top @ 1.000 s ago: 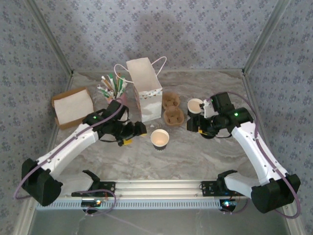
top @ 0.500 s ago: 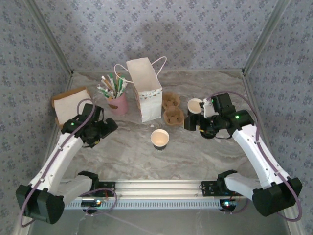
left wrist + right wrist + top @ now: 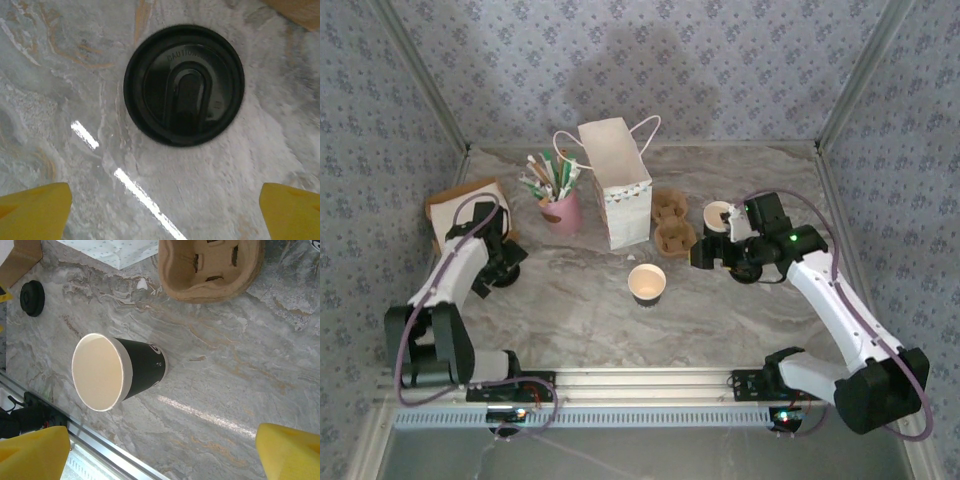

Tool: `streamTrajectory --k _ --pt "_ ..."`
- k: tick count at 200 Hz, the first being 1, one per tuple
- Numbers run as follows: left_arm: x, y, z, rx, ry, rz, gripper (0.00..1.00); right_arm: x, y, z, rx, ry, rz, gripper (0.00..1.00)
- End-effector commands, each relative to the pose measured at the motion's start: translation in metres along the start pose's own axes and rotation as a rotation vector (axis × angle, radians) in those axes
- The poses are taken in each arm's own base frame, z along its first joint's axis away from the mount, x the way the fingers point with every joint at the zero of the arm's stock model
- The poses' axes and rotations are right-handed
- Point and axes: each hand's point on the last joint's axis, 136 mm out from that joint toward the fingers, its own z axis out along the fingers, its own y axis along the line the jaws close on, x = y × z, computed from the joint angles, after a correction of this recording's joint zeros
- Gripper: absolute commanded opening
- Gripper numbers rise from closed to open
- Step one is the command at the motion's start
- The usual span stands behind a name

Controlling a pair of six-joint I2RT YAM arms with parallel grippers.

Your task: Pack the takeout coffee

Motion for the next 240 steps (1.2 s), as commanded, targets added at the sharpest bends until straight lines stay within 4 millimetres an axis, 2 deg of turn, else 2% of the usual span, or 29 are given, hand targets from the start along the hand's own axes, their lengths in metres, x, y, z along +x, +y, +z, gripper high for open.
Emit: streamTrajectory --k 1,59,99,147,212,232,240 --pt "-0.026 -0.009 0.002 -0.001 -0.052 0.01 0.96 0.002 0.001 0.005 -0.012 0.012 -0.037 0.97" --pt "-0.041 -0.02 0.028 0.019 -0.018 0.022 0.96 0.003 0.0 0.007 -0.006 0.014 -0.041 0.97" --pt "-0.039 -0.027 0.041 0.029 0.032 0.052 0.93 0.003 0.001 0.007 -0.01 0.013 -0.042 0.97" --pt "-0.037 -0.026 0.05 0.025 0.068 0.049 0.86 0.004 0.001 0.008 -0.009 0.018 -0.042 0.97" --pt "-0.027 -0.022 0.06 0.011 0.106 0.049 0.91 0.002 0.0 0.009 -0.004 0.018 -0.036 0.97" --pt "-0.023 -0.021 0.061 0.013 0.118 0.049 0.88 0.001 0.001 0.009 -0.006 0.019 -0.038 0.97" --pt "-0.028 -0.027 0.061 0.037 0.097 0.045 0.85 0.001 0.0 0.009 -0.004 0.019 -0.037 0.97"
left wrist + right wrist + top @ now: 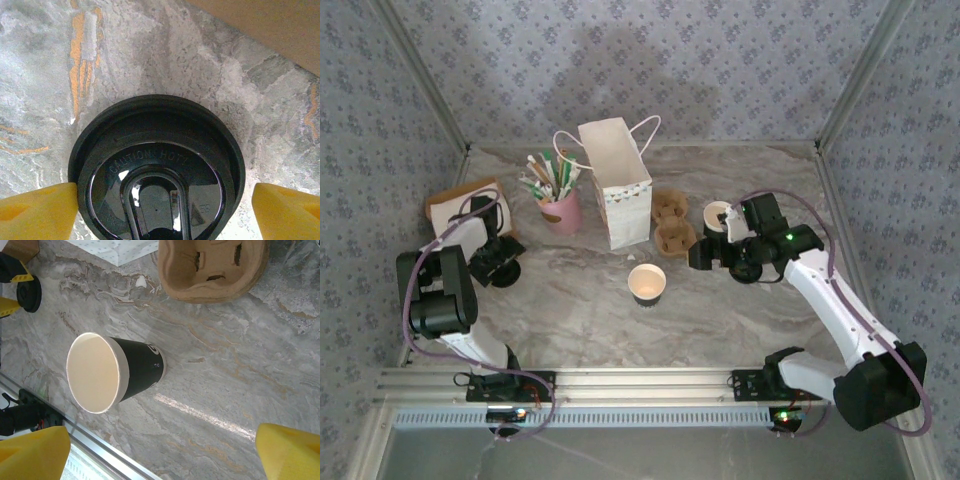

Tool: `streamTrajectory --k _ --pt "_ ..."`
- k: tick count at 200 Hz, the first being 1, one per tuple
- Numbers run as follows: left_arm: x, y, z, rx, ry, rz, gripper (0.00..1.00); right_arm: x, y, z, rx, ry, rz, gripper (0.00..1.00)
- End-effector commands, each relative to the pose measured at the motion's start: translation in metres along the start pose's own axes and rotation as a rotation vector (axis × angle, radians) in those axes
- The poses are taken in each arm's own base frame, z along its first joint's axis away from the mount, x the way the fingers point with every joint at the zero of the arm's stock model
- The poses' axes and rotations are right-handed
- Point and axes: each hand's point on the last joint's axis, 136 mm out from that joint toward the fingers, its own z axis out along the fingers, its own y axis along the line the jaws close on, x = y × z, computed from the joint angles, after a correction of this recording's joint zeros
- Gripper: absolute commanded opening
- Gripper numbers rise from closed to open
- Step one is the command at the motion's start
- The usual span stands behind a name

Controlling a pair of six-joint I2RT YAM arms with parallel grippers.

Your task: Pack the takeout coffee

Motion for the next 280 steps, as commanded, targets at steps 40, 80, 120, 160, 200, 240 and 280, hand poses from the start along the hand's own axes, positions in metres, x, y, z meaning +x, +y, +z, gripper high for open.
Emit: streamTrajectory --k 40,80,120,160,200,240,280 --pt "0.002 -0.007 0.004 0.045 0.013 0.005 0.76 0.0 0.002 0.002 -0.006 0.008 -0.024 0.96" --pt "0.009 -0.008 0.001 0.056 0.017 0.013 0.68 0.0 0.002 0.002 -0.004 0.009 -0.024 0.96" --pt "0.02 -0.019 -0.016 0.069 -0.014 0.061 0.68 0.001 0.002 0.002 -0.005 0.013 -0.027 0.96" --pt "0.049 -0.026 -0.033 0.069 -0.016 0.128 0.67 0.003 0.004 -0.001 -0.013 0.013 -0.035 0.96" --pt "0.088 -0.034 -0.064 0.086 -0.048 0.239 0.66 0.007 0.003 -0.001 -0.009 0.017 -0.028 0.96" --pt "0.133 -0.043 -0.109 0.147 -0.109 0.364 0.64 0.009 0.002 0.0 -0.012 0.017 -0.006 0.96" --pt "0.18 -0.052 -0.148 0.191 -0.145 0.503 0.63 0.012 -0.002 0.003 -0.003 0.017 0.026 0.96"
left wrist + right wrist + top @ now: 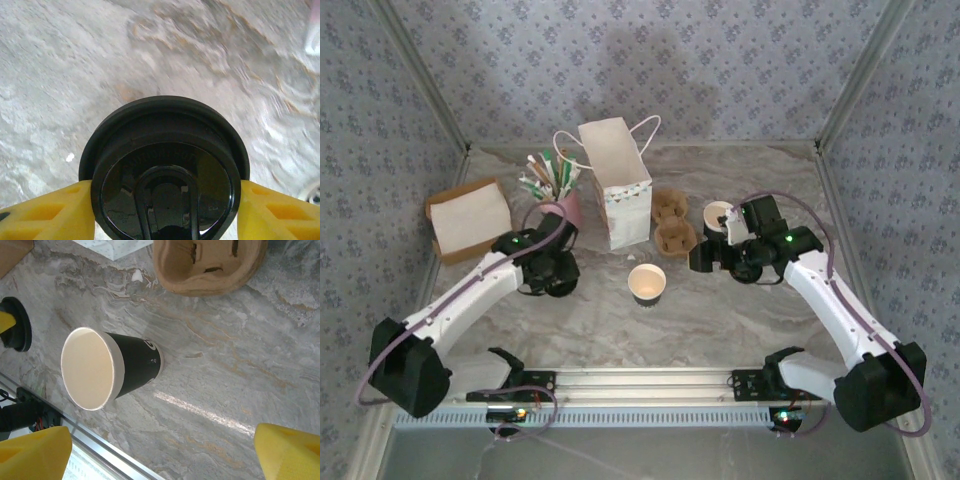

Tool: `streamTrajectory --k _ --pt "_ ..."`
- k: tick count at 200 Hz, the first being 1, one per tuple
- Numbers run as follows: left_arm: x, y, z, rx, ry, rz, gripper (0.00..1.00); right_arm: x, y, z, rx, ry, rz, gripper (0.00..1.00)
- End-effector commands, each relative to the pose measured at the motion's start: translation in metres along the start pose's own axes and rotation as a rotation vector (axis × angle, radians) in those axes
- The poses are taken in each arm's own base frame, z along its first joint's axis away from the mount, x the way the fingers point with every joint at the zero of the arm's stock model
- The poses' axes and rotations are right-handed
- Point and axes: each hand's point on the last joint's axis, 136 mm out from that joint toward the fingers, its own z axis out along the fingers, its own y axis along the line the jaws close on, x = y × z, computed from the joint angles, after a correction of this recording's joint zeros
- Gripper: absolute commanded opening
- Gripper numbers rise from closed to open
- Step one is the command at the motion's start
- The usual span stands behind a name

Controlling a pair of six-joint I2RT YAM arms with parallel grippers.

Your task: Pack the takeout coffee

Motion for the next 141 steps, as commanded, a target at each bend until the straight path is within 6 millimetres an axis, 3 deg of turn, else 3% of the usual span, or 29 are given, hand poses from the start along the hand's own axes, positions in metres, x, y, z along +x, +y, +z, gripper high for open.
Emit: streamTrajectory --k 1,46,88,141 --pt "0.011 -0.005 -0.028 -0.033 -0.03 0.021 0.63 0.005 0.002 0.0 -0.008 0.001 0.014 0.96" --pt "0.034 -0.058 -0.063 0.031 -0.038 0.182 0.62 0.009 -0.002 -0.003 0.014 -0.004 0.026 0.96" --pt "0.045 -0.106 -0.081 0.094 0.006 0.303 0.62 0.016 -0.005 -0.007 0.023 0.004 0.04 0.96" --pt "0.062 -0.158 -0.073 0.136 0.147 0.432 0.62 0.017 -0.014 -0.007 0.03 -0.003 0.076 0.96"
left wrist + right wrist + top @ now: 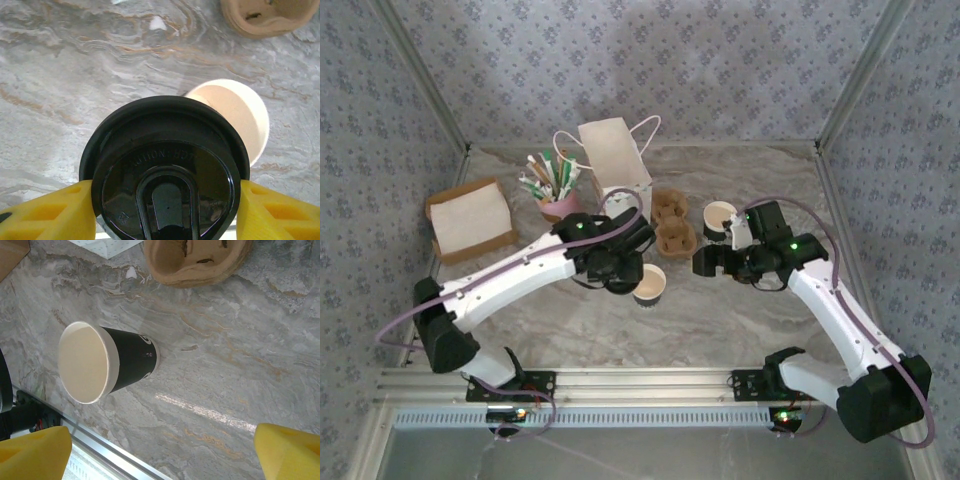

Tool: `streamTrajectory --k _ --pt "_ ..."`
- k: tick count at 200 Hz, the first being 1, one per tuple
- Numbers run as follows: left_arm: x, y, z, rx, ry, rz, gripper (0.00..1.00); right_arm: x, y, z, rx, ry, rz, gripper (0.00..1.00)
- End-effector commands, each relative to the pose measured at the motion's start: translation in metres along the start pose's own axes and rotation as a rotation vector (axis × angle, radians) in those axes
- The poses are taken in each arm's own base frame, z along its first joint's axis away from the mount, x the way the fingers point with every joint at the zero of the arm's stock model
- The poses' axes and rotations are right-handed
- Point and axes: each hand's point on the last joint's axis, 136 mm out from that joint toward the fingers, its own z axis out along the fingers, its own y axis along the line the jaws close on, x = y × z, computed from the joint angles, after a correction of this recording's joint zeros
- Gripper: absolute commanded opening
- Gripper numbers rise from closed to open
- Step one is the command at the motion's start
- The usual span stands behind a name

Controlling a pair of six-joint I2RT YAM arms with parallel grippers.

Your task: Pack the takeout coffee

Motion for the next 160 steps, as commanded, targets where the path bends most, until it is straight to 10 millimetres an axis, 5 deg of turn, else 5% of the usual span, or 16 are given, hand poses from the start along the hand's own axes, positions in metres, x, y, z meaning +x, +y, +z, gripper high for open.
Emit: streamTrajectory --k 1,52,160 --pt "0.009 -0.018 0.006 0.009 0.098 0.09 0.62 0.008 -0.008 0.0 0.017 0.016 0.04 0.96" --pt "0.005 -0.043 0.023 -0.013 0.172 0.165 0.62 0.008 -0.017 -0.002 0.013 0.01 0.069 0.96" --pt "0.004 -0.042 0.052 -0.047 0.228 0.17 0.63 0.005 -0.021 -0.001 -0.009 0.006 0.085 0.96"
